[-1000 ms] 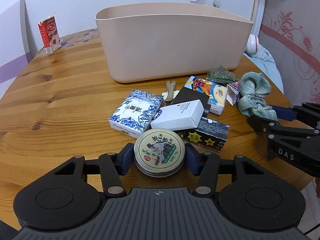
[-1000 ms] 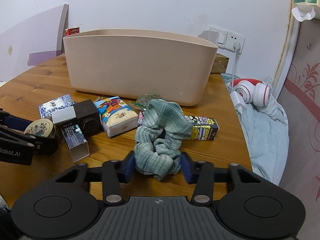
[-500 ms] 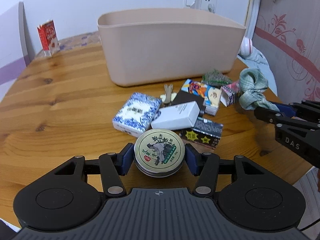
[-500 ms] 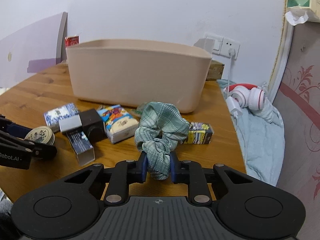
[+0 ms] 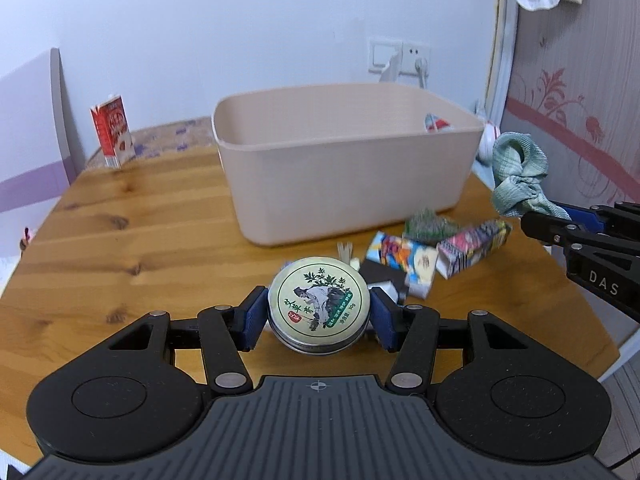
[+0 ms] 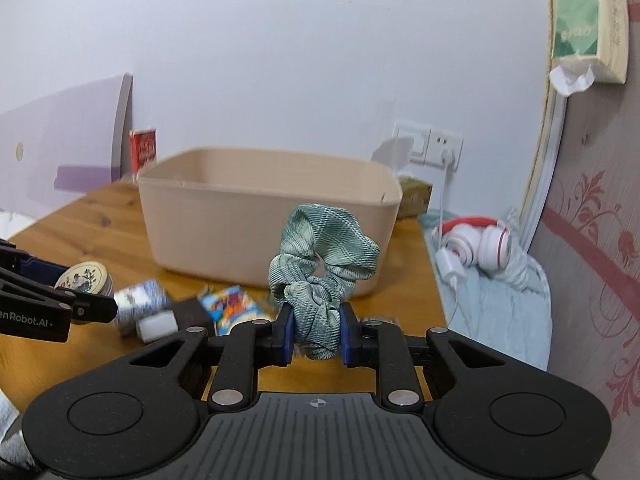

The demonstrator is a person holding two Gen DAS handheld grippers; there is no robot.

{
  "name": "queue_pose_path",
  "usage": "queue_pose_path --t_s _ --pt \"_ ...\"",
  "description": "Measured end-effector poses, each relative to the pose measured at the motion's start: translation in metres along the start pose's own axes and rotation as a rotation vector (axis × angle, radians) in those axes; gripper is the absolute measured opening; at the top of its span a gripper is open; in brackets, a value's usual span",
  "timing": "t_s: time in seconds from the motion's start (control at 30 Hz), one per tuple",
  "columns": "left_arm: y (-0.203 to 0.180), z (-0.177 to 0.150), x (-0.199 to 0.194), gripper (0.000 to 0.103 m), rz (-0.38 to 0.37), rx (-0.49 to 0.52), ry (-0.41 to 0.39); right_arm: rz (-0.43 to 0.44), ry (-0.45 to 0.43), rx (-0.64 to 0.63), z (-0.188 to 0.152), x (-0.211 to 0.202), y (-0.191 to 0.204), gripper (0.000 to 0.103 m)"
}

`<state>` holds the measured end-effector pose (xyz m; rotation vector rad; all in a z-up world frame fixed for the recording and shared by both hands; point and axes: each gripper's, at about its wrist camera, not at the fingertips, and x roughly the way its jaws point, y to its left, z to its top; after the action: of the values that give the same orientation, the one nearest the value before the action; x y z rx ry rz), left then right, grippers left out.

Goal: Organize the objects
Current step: 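Carry the tin and scrunchie over the beige basket with both grippers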

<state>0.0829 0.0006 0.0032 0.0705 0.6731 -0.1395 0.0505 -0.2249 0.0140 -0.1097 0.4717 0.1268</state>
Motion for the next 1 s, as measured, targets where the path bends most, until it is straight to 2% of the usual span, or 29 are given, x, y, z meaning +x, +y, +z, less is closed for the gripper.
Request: queue_pose_path --t_s 0.3,0.73,1.0 --pt "-0.001 0.032 -0.008 0.056 -0.007 0.007 -0.064 -0.011 -0.073 0.006 0.027 -0.008 -0.001 0.021" --pt "0.009 0.098 -0.008 0.056 0.052 0.035 -0.183 -0.036 -0.134 0.027 0.065 0.004 -0.007 0.021" --pt "0.001 0.125 0.018 0.056 0.064 0.07 -0.177 -0.025 -0.135 0.018 0.086 0.027 -0.009 0.021"
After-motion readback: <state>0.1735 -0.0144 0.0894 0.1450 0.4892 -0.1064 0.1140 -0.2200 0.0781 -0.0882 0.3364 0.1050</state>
